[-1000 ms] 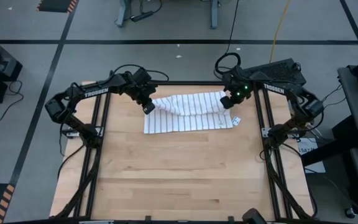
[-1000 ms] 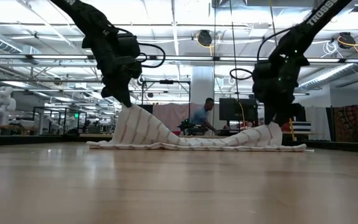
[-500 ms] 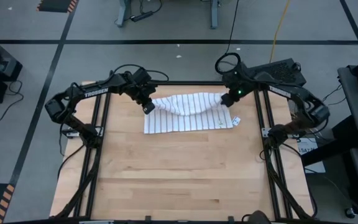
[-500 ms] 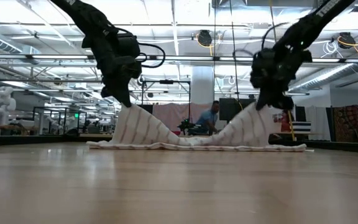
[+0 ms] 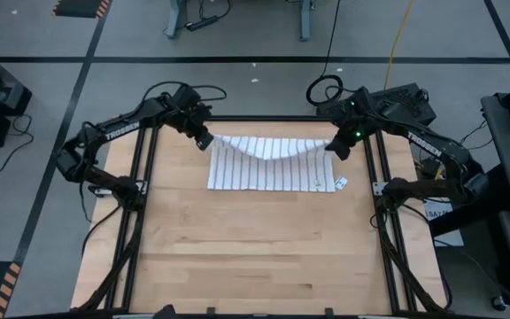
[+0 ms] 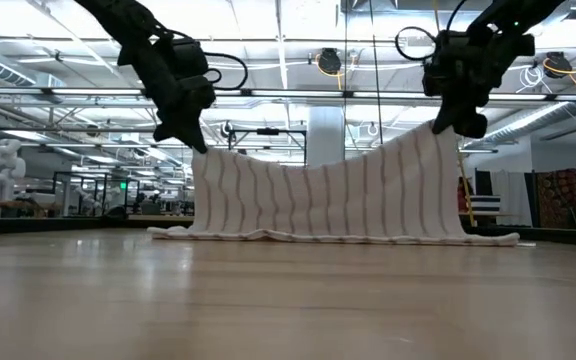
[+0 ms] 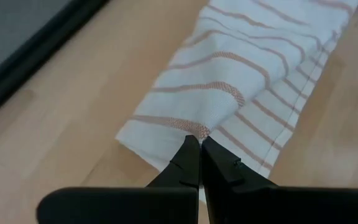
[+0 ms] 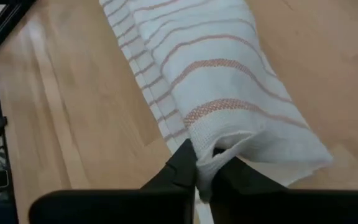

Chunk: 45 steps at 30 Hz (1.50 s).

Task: Roll towel
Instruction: Roll the white towel

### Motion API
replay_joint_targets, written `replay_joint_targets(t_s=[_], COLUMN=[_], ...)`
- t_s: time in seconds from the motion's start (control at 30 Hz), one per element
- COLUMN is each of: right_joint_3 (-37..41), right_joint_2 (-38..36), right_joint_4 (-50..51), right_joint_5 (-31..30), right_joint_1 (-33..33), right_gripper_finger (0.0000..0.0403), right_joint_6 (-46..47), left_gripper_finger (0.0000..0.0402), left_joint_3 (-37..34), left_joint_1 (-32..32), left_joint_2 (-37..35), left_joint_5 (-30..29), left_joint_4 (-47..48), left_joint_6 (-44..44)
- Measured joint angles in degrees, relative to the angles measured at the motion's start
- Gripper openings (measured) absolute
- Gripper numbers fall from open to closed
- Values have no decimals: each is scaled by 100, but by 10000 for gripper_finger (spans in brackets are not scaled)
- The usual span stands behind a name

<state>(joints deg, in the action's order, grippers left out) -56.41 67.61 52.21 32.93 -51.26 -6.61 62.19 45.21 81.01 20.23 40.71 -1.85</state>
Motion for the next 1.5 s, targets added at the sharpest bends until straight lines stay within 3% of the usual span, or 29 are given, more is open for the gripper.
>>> replay_joint_targets(t_s=[0.27, 0.53, 0.73, 0.93, 1.13, 1.5], right_joint_3=[1, 26, 366, 975, 1309, 1308], right_joint_2=[3, 3, 1, 38, 484, 1856], right_joint_4=[304, 419, -460, -1550, -2092, -2584], right_joint_5=[-4, -223, -315, -810, -1504, -1475], right_joint_1=[6, 138, 814, 1629, 2003, 2068], right_gripper_finger=[82, 93, 140, 189, 187, 171], right_joint_6=[-642, -887, -1660, -1868, -1714, -1648], left_gripper_finger=[2, 2, 2, 2, 2, 2], left_joint_3=[0, 0, 0, 0, 0, 0], left_joint_1=[397, 710, 749, 750, 747, 741], left_joint_2=[-262, -540, -542, -542, -542, -542], left_joint_5=[362, 540, 657, 667, 665, 664], left_joint_4=[-215, -379, -378, -378, -378, -378], left_joint_6=[237, 306, 304, 302, 302, 304])
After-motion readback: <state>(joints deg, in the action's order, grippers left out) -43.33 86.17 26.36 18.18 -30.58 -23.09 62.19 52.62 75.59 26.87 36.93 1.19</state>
